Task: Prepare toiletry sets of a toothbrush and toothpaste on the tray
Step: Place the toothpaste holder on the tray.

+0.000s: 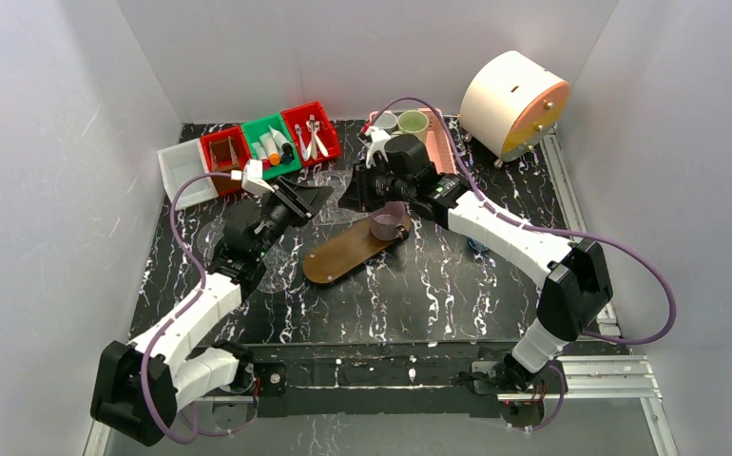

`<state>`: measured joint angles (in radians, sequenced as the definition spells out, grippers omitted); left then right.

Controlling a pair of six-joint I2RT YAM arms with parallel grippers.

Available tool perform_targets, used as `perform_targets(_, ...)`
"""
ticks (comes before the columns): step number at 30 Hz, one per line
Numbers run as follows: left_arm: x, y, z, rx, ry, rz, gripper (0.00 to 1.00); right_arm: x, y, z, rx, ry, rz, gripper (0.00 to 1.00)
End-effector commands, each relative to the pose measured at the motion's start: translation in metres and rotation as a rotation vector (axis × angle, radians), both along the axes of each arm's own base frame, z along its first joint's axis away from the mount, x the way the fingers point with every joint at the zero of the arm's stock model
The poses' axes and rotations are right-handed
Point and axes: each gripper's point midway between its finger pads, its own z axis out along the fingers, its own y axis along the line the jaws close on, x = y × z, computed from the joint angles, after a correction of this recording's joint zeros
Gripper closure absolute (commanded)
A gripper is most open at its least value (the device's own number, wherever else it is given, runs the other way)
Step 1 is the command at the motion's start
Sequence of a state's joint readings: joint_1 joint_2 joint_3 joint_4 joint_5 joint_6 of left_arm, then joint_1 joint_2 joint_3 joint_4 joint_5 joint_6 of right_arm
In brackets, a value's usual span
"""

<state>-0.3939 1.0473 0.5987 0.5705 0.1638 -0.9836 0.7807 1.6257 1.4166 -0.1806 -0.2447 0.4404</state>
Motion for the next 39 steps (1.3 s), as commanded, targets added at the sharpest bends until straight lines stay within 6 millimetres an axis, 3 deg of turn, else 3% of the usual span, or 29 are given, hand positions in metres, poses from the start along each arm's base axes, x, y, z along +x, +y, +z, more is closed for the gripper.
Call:
perform_targets(1,-0.01,0.004,0.014,0.068,-0.043,-0.003,0.58,0.008,-0.001,0.015,-0.034,-0.096,0.046,0.99)
perform_targets(11,-0.023,0.032,0.019,0.262,-0.034,0.06,0.32,0.004,0.001,0.006,-0.131,-0.177,0.191,0.99)
perform_targets(21,-0.034,0.089,0.009,0.556,0.031,0.177,0.23,-0.02,0.002,-0.014,-0.206,-0.264,0.502,0.99)
perform_targets(26,-0.045,0.114,-0.015,0.654,0.11,0.212,0.23,-0.035,-0.004,-0.029,-0.287,-0.349,0.689,0.99)
perform_targets(33,-0.052,0.125,-0.058,0.671,0.212,0.234,0.22,-0.043,-0.013,-0.056,-0.441,-0.435,0.889,0.99)
perform_targets(39,-0.054,0.14,-0.069,0.717,0.259,0.286,0.21,-0.041,-0.015,-0.074,-0.551,-0.501,1.04,0.99)
